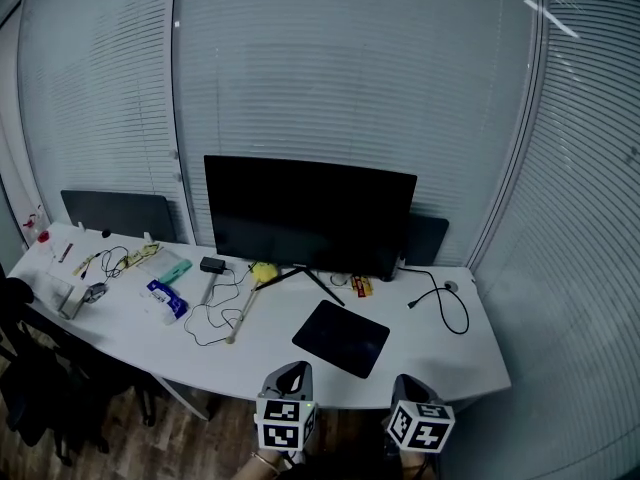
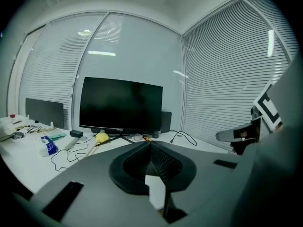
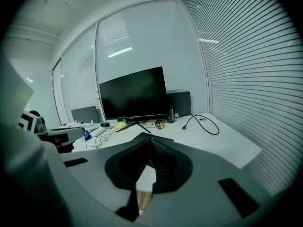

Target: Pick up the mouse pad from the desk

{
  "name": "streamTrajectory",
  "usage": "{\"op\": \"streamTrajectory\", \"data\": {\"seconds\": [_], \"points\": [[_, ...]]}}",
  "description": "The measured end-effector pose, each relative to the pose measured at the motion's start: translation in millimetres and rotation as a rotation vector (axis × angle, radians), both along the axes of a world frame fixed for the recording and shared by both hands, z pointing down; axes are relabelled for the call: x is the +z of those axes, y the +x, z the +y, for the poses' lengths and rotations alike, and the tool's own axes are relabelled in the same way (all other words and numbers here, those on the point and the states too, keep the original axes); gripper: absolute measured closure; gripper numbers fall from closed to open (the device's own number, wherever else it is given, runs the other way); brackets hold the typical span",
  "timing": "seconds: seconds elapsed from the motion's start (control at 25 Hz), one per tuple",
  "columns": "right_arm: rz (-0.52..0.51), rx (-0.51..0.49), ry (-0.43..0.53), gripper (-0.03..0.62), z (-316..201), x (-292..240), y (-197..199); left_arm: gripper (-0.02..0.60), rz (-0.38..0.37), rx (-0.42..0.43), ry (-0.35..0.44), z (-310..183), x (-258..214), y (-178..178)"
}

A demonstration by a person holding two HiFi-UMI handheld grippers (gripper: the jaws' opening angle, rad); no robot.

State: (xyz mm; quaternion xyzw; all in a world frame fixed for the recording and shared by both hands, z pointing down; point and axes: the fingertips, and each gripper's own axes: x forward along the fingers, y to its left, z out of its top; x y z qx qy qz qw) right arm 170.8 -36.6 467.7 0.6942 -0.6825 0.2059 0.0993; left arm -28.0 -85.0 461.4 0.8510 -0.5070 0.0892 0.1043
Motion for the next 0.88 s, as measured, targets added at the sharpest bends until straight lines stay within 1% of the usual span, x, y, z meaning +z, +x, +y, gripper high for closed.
{"op": "streamTrajectory", "data": {"seconds": [0.32,0.52,0.88], "points": [[0.012,0.035,0.011,0.560,-46.7,-11.2,24.5,0.563,0.011,0.030,0.014,-54.9,-10.2,22.4],[0.010,0.051,0.010,0.560,-75.0,-11.8,32.2,0.565,0.011,0.052,0.007,-86.3,-10.8,32.2],[0.009,0.051,-0.010,0.560,-125.3,-8.2,32.8,0.563,0.010,0.052,-0.011,-137.7,-8.1,32.1]]}}
